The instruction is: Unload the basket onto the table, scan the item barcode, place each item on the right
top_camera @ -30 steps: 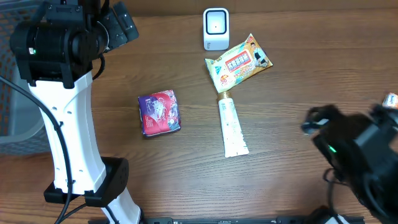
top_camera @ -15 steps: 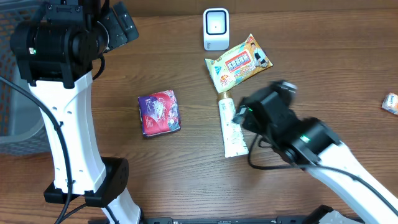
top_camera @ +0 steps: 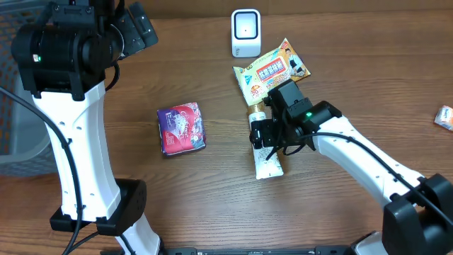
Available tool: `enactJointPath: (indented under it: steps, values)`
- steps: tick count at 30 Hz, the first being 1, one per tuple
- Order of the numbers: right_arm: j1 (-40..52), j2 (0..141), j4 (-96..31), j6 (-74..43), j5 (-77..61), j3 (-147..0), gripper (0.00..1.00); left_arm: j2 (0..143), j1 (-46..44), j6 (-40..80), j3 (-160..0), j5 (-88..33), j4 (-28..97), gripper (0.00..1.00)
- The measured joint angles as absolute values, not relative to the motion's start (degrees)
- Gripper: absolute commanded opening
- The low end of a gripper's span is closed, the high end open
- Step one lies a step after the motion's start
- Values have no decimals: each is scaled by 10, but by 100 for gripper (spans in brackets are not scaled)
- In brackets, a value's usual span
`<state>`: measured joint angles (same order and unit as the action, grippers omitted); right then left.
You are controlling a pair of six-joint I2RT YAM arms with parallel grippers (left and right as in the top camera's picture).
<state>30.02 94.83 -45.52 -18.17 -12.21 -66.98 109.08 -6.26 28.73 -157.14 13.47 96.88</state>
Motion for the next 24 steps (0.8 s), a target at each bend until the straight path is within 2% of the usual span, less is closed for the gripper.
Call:
enactJointPath:
  steps: [8, 17, 24]
  values:
    - [287, 948, -414, -105, -187, -643, 86, 1091, -63, 287, -1571, 135, 969, 100]
    - [166, 948, -371, -38, -279, -572, 89, 1091, -63, 287, -1571, 135, 969, 100]
    - [146, 971, -329, 12, -390, -566, 89, 1091, -63, 287, -1571, 135, 969, 100]
